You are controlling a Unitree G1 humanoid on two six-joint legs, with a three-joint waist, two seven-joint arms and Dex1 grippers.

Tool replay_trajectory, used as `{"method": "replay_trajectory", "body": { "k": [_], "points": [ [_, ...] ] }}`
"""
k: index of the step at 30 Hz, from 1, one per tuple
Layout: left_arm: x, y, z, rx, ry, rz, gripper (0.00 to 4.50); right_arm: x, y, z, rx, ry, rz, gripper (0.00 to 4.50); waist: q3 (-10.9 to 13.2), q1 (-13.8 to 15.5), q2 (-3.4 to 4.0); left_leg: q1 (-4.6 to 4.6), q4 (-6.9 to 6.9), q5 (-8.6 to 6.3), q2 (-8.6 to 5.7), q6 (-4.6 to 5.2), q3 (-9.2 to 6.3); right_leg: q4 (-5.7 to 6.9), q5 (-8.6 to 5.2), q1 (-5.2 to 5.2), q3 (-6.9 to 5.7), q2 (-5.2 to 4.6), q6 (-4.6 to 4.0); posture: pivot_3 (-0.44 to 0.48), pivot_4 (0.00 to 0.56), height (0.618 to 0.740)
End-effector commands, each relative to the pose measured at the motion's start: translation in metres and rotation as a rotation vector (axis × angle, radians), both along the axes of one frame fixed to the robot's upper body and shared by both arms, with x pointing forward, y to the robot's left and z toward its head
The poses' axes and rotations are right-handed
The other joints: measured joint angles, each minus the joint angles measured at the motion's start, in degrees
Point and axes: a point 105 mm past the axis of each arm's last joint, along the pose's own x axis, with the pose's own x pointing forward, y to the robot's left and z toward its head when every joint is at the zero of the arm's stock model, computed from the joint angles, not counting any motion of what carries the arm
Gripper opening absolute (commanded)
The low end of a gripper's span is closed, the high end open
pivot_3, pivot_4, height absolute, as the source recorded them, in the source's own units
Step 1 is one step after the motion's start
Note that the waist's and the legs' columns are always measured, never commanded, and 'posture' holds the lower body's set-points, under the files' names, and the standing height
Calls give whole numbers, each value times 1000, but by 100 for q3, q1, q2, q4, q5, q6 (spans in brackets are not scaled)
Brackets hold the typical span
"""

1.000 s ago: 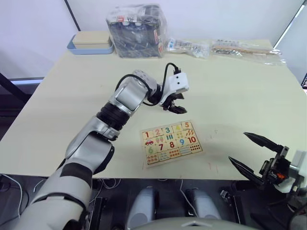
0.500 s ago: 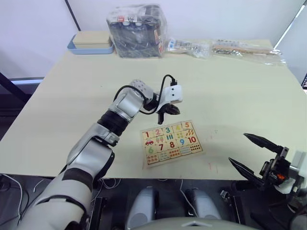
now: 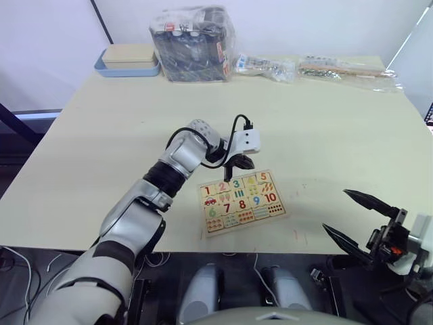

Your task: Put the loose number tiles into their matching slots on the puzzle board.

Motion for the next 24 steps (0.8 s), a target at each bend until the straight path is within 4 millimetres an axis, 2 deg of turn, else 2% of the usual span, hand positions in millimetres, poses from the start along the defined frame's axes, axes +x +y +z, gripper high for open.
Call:
{"method": "replay_trajectory", "body": {
  "k": [1,24],
  "points": [
    [2,-3,10,-10,-35,-5,99,-2,2,10,1,-34,13,4500,0,-1,0,0,0,0,0,0,0,0,0,0,0,0,0,0,150,740],
    [-1,-10,2,12,-26,-2,99,-4,2,11,5,-27,11,4500,0,0,0,0,0,0,0,0,0,0,0,0,0,0,0,0,150,740]
  ]
}}
